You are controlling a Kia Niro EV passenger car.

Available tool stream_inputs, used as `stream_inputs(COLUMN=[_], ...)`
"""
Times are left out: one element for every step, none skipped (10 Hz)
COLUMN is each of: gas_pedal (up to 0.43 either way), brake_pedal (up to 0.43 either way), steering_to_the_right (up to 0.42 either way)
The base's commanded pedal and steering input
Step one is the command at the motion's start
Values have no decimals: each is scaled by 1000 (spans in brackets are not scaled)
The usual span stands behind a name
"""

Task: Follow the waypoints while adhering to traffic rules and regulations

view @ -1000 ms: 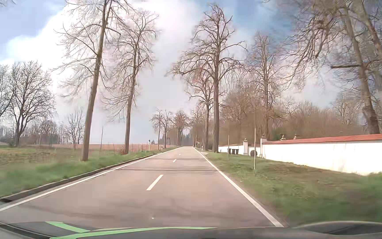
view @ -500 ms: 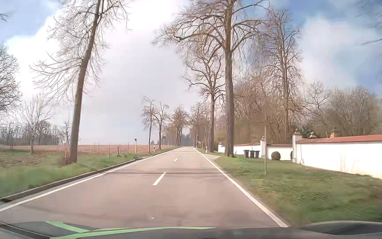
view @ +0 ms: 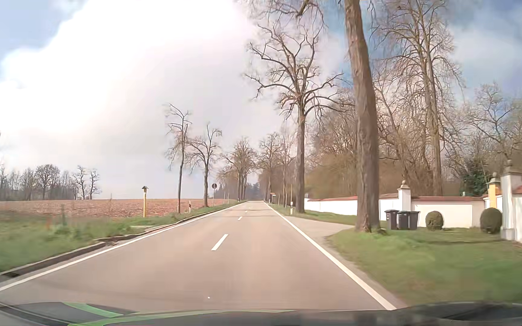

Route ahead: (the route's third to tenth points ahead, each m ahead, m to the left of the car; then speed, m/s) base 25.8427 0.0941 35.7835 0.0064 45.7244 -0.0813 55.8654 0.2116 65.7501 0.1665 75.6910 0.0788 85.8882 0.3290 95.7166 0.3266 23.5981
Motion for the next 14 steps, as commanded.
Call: stream_inputs(gas_pedal=[500, 500, 500, 500, 500, 500, 488, 488, 488, 488, 488, 488, 488, 488], brake_pedal=[0, 0, 0, 0, 0, 0, 0, 0, 0, 0, 0, 0, 0, 0], steering_to_the_right=[1, 2, 1, 2, 1, 1, 1, 1, 1, 1, 1, 1, 1, 1])
